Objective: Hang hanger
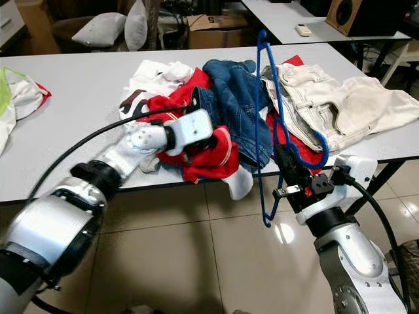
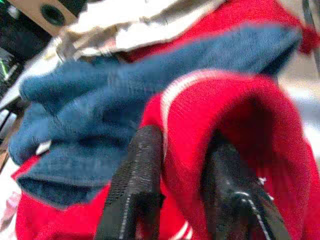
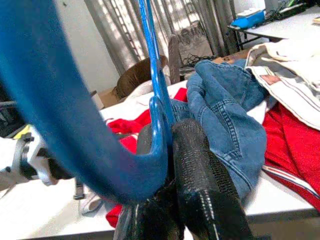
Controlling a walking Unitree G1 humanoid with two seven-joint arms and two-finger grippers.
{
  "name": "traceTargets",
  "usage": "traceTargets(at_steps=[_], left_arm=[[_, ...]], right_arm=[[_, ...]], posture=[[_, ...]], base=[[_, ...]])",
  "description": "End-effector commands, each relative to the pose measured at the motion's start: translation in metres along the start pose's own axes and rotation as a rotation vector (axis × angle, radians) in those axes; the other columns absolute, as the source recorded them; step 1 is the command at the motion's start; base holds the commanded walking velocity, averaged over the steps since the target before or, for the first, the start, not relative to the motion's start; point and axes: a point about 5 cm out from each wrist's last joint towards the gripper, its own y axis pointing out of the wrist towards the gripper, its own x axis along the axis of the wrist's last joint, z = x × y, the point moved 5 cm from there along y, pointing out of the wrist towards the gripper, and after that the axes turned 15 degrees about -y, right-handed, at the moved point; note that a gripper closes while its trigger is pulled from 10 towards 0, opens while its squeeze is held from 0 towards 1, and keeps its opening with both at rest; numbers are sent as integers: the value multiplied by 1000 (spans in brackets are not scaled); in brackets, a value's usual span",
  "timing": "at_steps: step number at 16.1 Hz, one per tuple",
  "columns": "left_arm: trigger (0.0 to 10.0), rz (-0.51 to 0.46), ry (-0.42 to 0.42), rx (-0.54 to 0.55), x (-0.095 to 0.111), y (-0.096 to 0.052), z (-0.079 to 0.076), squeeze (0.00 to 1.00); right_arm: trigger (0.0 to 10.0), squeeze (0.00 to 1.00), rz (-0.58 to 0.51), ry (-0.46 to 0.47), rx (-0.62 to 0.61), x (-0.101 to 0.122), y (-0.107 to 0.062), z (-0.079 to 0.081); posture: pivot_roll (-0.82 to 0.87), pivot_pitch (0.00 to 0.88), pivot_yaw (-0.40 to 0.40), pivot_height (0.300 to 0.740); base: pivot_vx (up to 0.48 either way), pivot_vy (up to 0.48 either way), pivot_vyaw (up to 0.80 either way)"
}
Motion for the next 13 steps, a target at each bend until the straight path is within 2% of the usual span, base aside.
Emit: traceTargets(at_steps=[1,2,3,5,10,11,12,13], left_arm=[[10000,34,26,-23,-8,-4,-1,1000],[10000,71,41,-23,-17,-11,3,0],[10000,119,63,-13,-28,-21,10,0],[10000,135,58,-14,-33,-28,15,0],[10000,60,-165,-88,-32,-32,9,0],[10000,10,-219,-44,-24,-27,12,0],[431,-76,-286,26,-7,-21,20,0],[431,-104,-305,51,-1,-19,24,0]], right_arm=[[10000,0,4,-14,-9,2,-2,-2],[10000,0,7,-16,-12,2,-2,-3],[10000,0,11,-19,-16,1,-3,-4],[10000,0,13,-22,-17,1,-3,-5],[10000,0,11,-27,-20,2,-3,-7],[10000,0,9,-27,-26,3,-3,-8],[10000,0,9,-27,-27,3,-3,-9],[10000,0,8,-28,-27,3,-2,-9]], posture=[[-177,0,44,740],[-181,0,43,740],[-182,0,44,740],[-185,0,41,740],[-190,0,41,740],[-190,0,41,740],[-188,0,38,740],[-188,0,38,740]], base=[[0,0,0],[0,0,0],[0,0,0],[0,0,0],[0,0,0],[0,0,0],[0,0,0],[0,0,0]])
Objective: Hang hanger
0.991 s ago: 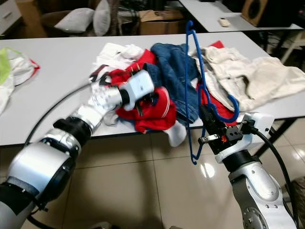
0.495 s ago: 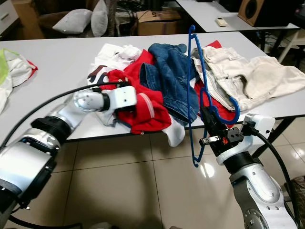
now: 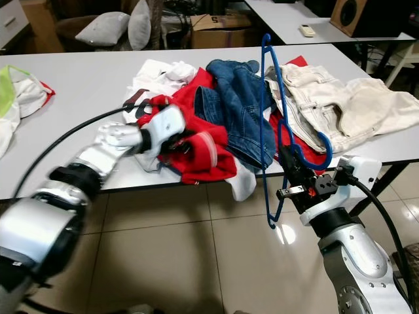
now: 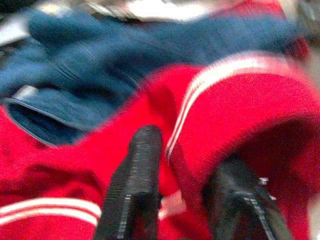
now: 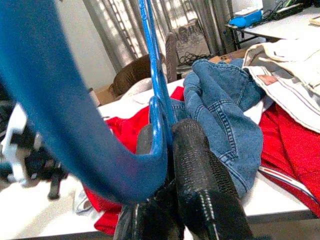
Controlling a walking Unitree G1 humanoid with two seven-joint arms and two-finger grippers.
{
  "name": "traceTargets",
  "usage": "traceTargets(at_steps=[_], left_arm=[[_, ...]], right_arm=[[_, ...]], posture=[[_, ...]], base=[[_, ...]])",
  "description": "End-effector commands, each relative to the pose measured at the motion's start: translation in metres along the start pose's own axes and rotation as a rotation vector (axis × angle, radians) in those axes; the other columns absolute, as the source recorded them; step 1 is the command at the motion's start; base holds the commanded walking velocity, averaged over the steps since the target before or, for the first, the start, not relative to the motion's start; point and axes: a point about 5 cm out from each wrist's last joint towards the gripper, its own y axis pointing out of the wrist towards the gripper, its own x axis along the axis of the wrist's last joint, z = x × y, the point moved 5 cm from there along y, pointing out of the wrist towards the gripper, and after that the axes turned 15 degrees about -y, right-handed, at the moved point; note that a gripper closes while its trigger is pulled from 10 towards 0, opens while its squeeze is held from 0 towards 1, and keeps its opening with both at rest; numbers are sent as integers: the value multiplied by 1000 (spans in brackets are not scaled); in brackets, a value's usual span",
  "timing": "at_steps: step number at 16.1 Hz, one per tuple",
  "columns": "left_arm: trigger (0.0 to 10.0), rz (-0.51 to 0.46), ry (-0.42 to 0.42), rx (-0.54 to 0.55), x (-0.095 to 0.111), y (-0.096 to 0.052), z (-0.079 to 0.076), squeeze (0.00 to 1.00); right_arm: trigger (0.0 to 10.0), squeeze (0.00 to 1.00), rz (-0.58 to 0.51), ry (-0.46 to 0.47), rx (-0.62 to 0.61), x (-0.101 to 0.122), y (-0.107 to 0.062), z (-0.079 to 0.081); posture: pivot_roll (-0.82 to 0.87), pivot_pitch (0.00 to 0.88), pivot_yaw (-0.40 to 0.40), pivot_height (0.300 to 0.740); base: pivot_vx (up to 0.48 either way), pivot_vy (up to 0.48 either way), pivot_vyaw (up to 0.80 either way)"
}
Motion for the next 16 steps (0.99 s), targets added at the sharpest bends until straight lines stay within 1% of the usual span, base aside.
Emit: traceTargets(at_steps=[1,2,3,4,5,6,7,8,9,10,11,12,13,14,16], left_arm=[[0,-67,18,28,26,4,5,0],[0,-116,88,28,47,17,-5,0],[0,-145,147,30,58,23,-13,0],[0,-220,238,-8,77,36,-35,0],[0,-209,291,-78,73,41,-52,0],[0,-130,335,-138,56,45,-62,0],[4706,31,391,-195,21,45,-68,0],[10000,89,402,-192,5,43,-66,0],[10000,102,380,-182,-1,40,-62,0],[10000,115,343,-168,-8,34,-55,1000],[10000,142,329,-167,-17,27,-49,1000],[10000,155,325,-167,-21,24,-46,1000],[10000,177,340,-144,-28,15,-36,1000],[10000,188,357,-121,-31,9,-29,1000],[10000,179,351,-99,-31,4,-22,1000]], right_arm=[[10000,0,-7,-11,-10,3,0,-4],[10000,0,-11,-17,-39,4,1,-8],[10000,0,-13,-20,-64,4,1,-12],[10000,0,-15,-23,-121,5,0,-22],[10000,0,-13,-22,-136,5,-1,-24],[10000,0,-11,-23,-137,5,-1,-24],[10000,0,-9,-24,-134,4,-2,-23],[10000,0,-8,-25,-133,4,-3,-21],[10000,0,-6,-24,-134,4,-3,-21],[10000,0,-3,-23,-133,4,-3,-20],[10000,0,2,-23,-129,2,-3,-19],[10000,0,3,-22,-127,2,-2,-18],[10000,0,1,-18,-120,2,-1,-16],[10000,0,-1,-17,-117,3,0,-16],[10000,0,-2,-17,-115,3,1,-16]], posture=[[-188,0,39,740],[-195,0,47,740],[-198,0,51,740],[-204,0,56,740],[-208,0,59,740],[-211,0,61,740],[-217,0,66,740],[-217,0,66,740],[-218,0,65,740],[-218,0,63,740],[-215,0,58,740],[-215,0,56,740],[-212,0,49,740],[-212,0,49,740],[-211,0,44,740]], base=[[0,0,0],[0,0,0],[0,0,0],[0,0,0],[0,0,0],[0,0,0],[0,0,0],[0,0,0],[0,0,0],[0,0,0],[0,0,0],[0,0,0],[0,0,0],[0,0,0],[0,0,0]])
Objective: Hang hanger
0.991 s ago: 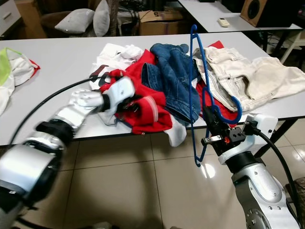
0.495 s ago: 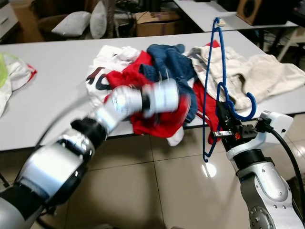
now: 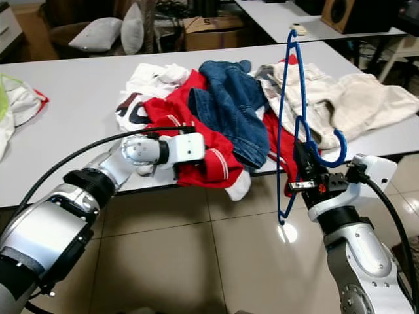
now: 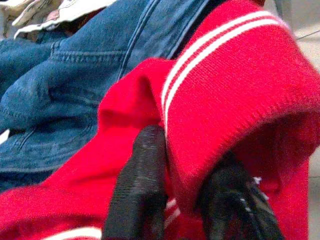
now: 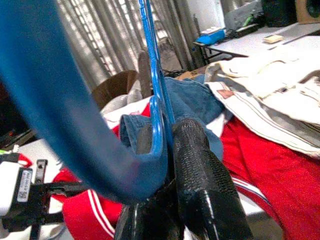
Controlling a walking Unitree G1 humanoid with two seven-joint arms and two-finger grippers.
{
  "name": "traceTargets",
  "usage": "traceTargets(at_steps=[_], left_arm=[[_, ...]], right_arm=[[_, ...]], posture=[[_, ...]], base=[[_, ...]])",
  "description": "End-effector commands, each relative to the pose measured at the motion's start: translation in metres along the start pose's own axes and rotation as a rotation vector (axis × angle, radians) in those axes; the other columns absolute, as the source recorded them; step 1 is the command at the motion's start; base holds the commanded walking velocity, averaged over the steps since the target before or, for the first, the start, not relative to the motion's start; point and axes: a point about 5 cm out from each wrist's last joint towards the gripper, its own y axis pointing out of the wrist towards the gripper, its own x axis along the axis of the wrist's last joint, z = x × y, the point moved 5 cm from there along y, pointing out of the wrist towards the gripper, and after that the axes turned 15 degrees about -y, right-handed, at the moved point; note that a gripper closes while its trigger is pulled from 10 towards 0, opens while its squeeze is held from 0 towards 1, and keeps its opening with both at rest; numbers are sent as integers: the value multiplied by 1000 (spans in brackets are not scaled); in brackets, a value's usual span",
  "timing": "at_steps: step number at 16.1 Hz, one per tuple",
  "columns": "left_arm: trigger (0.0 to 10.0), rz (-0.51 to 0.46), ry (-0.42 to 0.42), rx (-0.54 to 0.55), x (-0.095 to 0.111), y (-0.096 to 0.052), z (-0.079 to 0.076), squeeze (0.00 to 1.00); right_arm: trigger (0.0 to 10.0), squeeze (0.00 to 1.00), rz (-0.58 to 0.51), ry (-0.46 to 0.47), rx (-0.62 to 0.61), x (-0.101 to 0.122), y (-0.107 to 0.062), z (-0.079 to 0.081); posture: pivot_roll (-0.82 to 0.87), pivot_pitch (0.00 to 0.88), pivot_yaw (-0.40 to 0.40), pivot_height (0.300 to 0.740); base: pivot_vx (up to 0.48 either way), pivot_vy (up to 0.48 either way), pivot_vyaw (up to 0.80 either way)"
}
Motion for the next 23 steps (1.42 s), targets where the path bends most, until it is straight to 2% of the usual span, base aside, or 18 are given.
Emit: traceTargets(at_steps=[1,2,3,4,5,6,7,9,10,11,12,13,14,15,16,18,19,23], left_arm=[[10000,2,2,19,-6,-8,6,1000],[10000,16,0,2,-11,-13,6,1000],[10000,27,-7,-21,-15,-17,5,478],[10000,21,-75,-51,-19,-19,2,0],[10000,10,-105,-53,-18,-19,2,0],[9373,-36,-161,16,-8,-17,13,0],[0,-103,-204,112,10,-14,28,0],[0,-173,-230,190,32,-12,43,0],[0,-192,-123,359,54,-17,67,0],[4196,-283,-13,365,93,-15,70,0],[10000,-153,31,77,77,7,30,0],[10000,-67,53,1,63,11,18,0],[10000,141,206,-209,21,10,-12,0],[10000,111,90,-188,15,11,-14,0],[10000,101,44,-153,9,8,-11,0],[10000,86,34,-118,4,3,-6,0],[10000,77,24,-105,0,-3,-1,1000],[10000,89,35,-98,-13,-20,6,1000]], right_arm=[[10000,0,-7,-2,-4,2,1,-2],[10000,0,-8,-3,-5,2,1,-2],[10000,0,-8,-3,-5,2,1,-2],[10000,0,-7,-3,-8,2,0,-2],[10000,0,-7,-3,-9,2,0,-2],[10000,0,-7,-1,-11,2,0,-3],[10000,0,-7,0,-13,2,0,-3],[10000,0,-9,1,-13,2,2,-3],[10000,0,-13,2,-14,3,3,-4],[10000,0,-15,2,-17,3,3,-4],[10000,0,-14,1,-20,3,2,-5],[10000,0,-14,1,-21,3,2,-5],[10000,0,-15,-1,-25,3,1,-5],[10000,0,-16,-3,-31,4,-1,-5],[10000,0,-14,-4,-35,4,-2,-6],[10000,0,-9,-4,-33,3,-4,-5],[10000,0,-8,-4,-30,3,-4,-5],[10000,0,-11,-6,-26,4,-3,-5]], posture=[[-211,0,44,740],[-212,0,44,740],[-214,0,45,740],[-214,0,46,740],[-214,0,46,740],[-211,0,45,740],[-209,0,44,740],[-208,0,45,740],[-207,0,48,740],[-207,0,50,740],[-212,0,58,740],[-215,0,62,740],[-220,0,69,740],[-232,0,78,740],[-232,0,78,740],[-231,0,71,740],[-230,0,68,740],[-233,0,61,740]], base=[[0,0,0],[0,0,0],[0,0,0],[0,0,0],[0,0,0],[0,0,0],[0,0,0],[0,0,0],[0,0,0],[0,0,0],[0,0,0],[0,0,0],[0,0,0],[0,0,0],[0,0,0],[0,0,0],[0,0,0],[0,0,0]])
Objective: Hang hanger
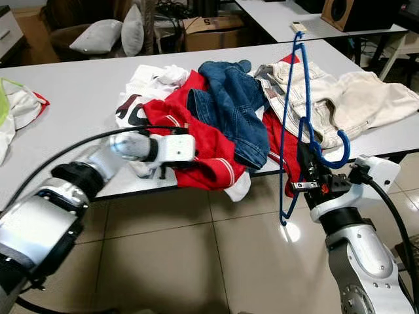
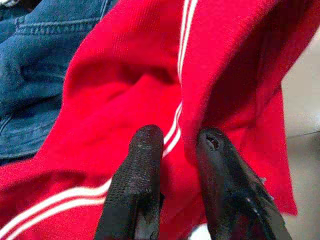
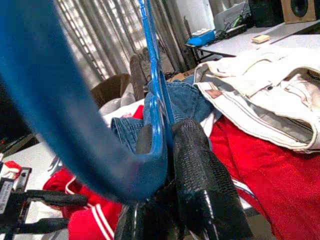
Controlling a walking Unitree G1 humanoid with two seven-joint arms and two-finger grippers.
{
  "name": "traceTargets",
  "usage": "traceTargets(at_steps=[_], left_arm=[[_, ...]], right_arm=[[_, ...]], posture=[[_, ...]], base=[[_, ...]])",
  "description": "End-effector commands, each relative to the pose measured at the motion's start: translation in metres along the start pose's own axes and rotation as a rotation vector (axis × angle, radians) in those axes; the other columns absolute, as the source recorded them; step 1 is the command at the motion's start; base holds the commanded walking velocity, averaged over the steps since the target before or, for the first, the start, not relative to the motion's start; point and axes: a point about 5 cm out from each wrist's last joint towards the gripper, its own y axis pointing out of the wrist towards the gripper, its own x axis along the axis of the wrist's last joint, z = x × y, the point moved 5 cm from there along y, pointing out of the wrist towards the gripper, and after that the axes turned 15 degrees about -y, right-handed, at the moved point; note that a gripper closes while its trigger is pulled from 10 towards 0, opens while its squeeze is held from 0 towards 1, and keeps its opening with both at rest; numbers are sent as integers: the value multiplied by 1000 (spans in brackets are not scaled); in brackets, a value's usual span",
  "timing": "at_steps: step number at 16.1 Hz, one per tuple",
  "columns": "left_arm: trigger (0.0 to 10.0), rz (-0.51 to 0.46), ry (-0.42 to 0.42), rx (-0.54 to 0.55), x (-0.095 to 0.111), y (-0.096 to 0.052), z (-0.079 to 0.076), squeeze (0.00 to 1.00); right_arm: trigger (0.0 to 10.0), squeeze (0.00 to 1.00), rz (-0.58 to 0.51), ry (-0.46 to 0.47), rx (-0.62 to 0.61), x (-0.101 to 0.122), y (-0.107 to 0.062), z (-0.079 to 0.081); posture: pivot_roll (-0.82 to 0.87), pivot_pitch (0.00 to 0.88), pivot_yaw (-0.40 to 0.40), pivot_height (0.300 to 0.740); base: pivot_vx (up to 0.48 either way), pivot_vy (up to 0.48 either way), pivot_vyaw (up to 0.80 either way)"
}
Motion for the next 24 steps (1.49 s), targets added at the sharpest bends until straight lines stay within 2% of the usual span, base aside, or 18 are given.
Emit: traceTargets(at_steps=[1,3,5,6,7,9,10,12,14,16,23,24], left_arm=[[10000,-13,0,8,-2,-6,3,1000],[10000,-33,-23,-13,-8,-16,3,1000],[10000,0,11,24,-18,-22,6,1000],[10000,11,29,42,-21,-21,5,761],[10000,21,44,39,-26,-18,0,0],[10000,11,89,100,-26,-17,2,0],[10000,-31,112,159,-20,-17,7,0],[10000,-86,125,174,-13,-12,2,0],[10000,-63,147,169,-17,-8,-2,0],[10000,-65,163,210,-20,-3,-5,0],[10000,-155,224,370,-7,-7,7,0],[8510,-169,231,386,-6,-7,6,0]], right_arm=[[10000,0,-29,-10,2,8,-1,-1],[10000,0,-29,-12,0,8,-1,-2],[10000,0,-29,-12,0,8,0,-2],[10000,0,-30,-11,0,8,0,-2],[10000,0,-31,-8,2,8,1,-1],[10000,0,-31,-8,1,8,1,-1],[10000,0,-31,-7,-2,8,1,-2],[10000,0,-30,-7,-5,8,0,-2],[10000,0,-31,-6,-7,9,0,-2],[10000,0,-33,-5,-10,9,1,-2],[10000,0,-37,-7,-15,9,2,-3],[10000,0,-39,-6,-15,10,2,-3]], posture=[[-233,0,61,740],[-232,0,60,740],[-227,0,56,740],[-225,0,55,740],[-225,0,56,740],[-227,0,60,740],[-227,0,61,740],[-227,0,62,740],[-228,0,64,740],[-229,0,67,740],[-233,0,67,740],[-232,0,67,740]], base=[[0,0,0],[0,0,0],[0,0,0],[0,0,0],[0,0,0],[0,0,0],[0,0,0],[0,0,0],[0,0,0],[0,0,0],[0,0,0],[0,0,0]])
